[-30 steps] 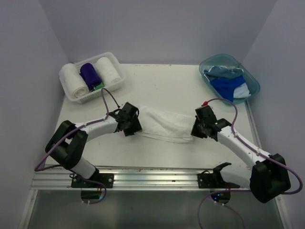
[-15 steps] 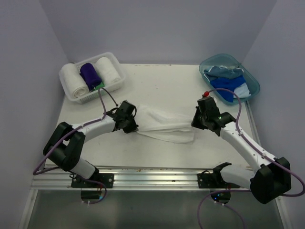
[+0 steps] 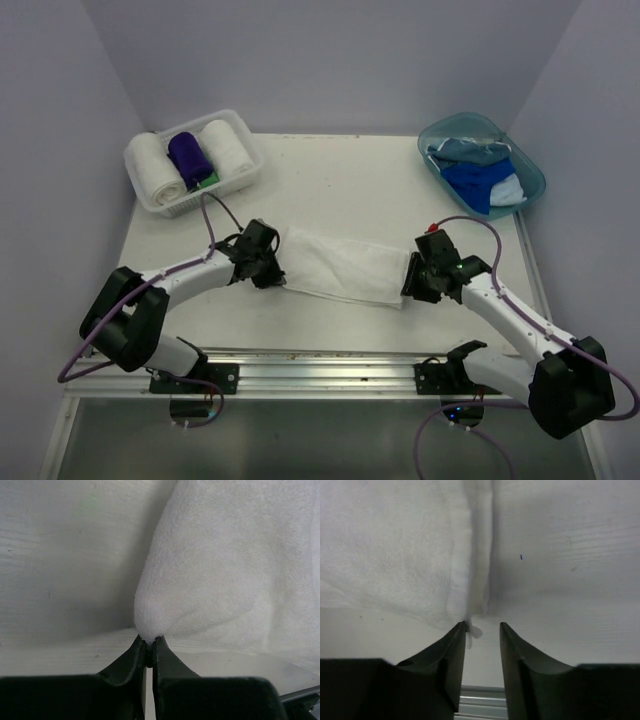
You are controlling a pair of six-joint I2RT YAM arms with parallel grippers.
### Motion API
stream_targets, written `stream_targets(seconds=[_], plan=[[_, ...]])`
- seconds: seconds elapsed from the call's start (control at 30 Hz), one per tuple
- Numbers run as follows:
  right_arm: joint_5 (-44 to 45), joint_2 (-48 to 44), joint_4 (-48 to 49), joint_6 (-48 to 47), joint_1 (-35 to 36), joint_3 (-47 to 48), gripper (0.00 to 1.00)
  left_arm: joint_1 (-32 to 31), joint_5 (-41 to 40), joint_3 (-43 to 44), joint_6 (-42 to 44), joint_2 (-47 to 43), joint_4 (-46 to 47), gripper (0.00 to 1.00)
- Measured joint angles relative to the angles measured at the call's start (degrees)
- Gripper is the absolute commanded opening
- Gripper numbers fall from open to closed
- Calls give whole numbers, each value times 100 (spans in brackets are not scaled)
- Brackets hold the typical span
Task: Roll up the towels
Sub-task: Fold the towel
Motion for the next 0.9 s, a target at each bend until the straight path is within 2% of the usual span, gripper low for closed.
stream_targets(seconds=[0.03,0.07,0.13,0.2,0.37,0.5,0.7,0.83,0.9], plan=[[37,2,-83,-13,-4,-11,47,7,0,-24,31,0,-22,25],[107,0,-131,-24,-13,-7,50,9,11,-31,72,0,-55,32],[280,9,-219,-81,-24,111,51,20,17,-31,170,-4,-120,49],[439,48,-282,-153,-59,356,49,20,17,-28,264,-39,-212,57],[555,487,74,-382,-391,1113,42,28,-129,271,439,-267,-592,58],[348,1405,400,-549,-684,1545,42,31,-149,791,601,-232,-619,56],[-35,2645,625,-807,-754,1991,43,31,157,1381,896,417,-472,52],[-96,2820,658,-839,-752,2002,41,31,374,1397,1014,866,-485,50],[-94,2830,660,-844,-750,2002,45,31,463,1386,1036,1014,-481,50]])
